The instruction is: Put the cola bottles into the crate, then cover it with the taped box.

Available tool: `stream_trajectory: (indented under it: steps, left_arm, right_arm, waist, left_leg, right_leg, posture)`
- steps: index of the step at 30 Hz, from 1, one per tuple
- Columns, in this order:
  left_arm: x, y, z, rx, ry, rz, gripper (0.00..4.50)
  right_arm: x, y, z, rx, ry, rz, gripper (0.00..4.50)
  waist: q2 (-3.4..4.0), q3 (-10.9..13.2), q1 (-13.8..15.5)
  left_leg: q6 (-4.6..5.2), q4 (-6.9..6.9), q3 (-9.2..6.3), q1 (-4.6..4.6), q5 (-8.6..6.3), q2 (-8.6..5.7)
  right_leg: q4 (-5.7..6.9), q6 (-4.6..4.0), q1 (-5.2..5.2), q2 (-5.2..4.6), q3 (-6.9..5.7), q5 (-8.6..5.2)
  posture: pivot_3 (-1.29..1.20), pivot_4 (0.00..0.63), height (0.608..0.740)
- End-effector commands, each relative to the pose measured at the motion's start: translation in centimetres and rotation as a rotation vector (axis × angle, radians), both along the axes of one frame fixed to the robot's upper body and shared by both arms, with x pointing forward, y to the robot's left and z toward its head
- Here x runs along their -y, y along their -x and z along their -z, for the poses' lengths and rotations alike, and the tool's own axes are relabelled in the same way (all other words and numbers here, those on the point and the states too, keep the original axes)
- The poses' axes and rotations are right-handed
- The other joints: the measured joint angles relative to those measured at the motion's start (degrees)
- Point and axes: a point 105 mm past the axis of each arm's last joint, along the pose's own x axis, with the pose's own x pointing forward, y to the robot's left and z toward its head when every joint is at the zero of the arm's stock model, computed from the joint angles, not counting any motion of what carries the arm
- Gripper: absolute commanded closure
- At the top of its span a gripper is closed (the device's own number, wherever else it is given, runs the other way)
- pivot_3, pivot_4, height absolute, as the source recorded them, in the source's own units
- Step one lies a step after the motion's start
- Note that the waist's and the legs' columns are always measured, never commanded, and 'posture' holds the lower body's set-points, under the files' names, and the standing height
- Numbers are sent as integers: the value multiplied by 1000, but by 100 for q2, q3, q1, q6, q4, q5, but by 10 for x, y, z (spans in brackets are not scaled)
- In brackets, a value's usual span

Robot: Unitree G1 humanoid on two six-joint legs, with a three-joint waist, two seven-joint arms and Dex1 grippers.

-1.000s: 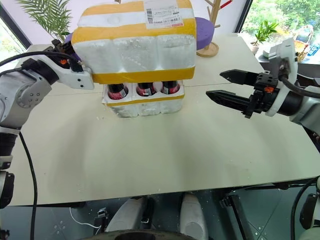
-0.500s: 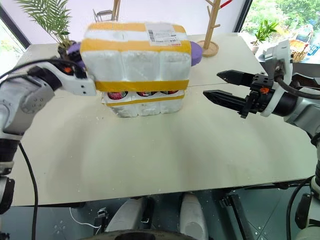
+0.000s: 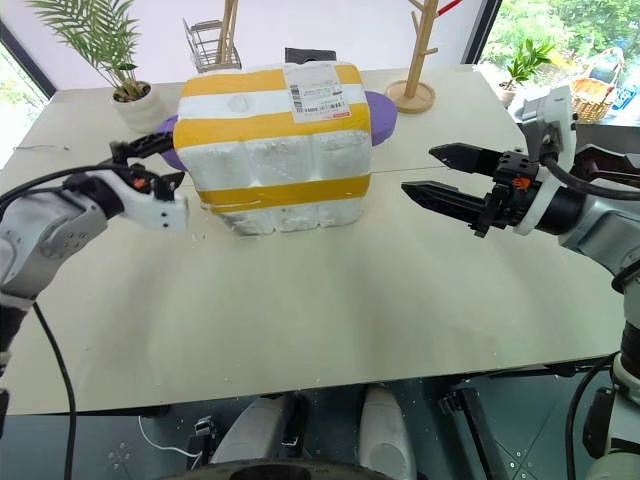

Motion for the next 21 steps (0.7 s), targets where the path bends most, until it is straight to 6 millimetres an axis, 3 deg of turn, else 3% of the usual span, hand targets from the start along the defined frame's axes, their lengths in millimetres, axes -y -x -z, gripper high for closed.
stream_trajectory:
  steps: [1, 4, 7, 10, 12, 14, 16, 21]
  left_arm:
    - [-10, 23, -16, 30, 66, 40, 668]
    - [-26, 36, -11, -37, 189, 7, 668]
    - [-48, 37, -14, -216, 638, -105, 668]
    - [-49, 47, -19, -633, 1245, -106, 668]
    - [-42, 66, -54, -891, 1452, 38, 668]
    - [-42, 80, -80, -988, 1445, 123, 668]
    - [-45, 85, -90, -1024, 1415, 128, 668]
    - [-46, 86, -92, -1065, 1351, 97, 668]
  right_arm:
    - [1, 2, -4, 36, -1, -2, 0]
    - [5, -1, 2, 27, 16, 15, 0]
    - [6, -6, 3, 32, 25, 20, 0]
    - [4, -7, 4, 49, 68, 1, 0]
    - [1, -8, 1, 55, 73, -20, 0]
    - [0, -9, -2, 63, 79, -36, 0]
    - [-2, -11, -5, 75, 86, -47, 0]
    - [-3, -12, -11, 90, 98, -68, 0]
  waist:
    - [1, 1, 10]
    - [2, 2, 37]
    - [3, 2, 63]
    - [2, 3, 25]
    - [-4, 8, -10]
    - [-2, 11, -45]
    - [7, 10, -102]
    - [55, 3, -119]
  left_leg:
    - [0, -1, 0, -3, 0, 1]
    - [-1, 0, 1, -3, -1, 2]
    - [1, 3, -1, -1, -2, -1]
    - [3, 10, -7, -1, -3, -2]
    - [3, 10, -7, -2, -3, 0]
    - [3, 12, -12, -4, -3, 3]
    - [3, 10, -11, -2, -3, 2]
    - [2, 0, -3, 6, -3, 3]
  right_leg:
    - [-2, 0, -4, 1, 0, 0]
    - [-4, -1, -1, 0, 0, 0]
    - [-8, -1, 9, -5, -4, 0]
    - [-5, 0, 11, -6, -12, 1]
    - [3, 1, 6, -2, -12, 0]
    - [7, 0, 0, 7, -13, -1]
    - [3, 0, 4, 7, -12, -2]
    - [-4, -1, 8, 6, -7, -2]
  posture:
    - [0, 150, 740]
    - [0, 150, 740]
    - [0, 150, 740]
    - [0, 150, 740]
    - [0, 150, 740]
    - [0, 150, 740]
    - [0, 150, 740]
    - [0, 150, 740]
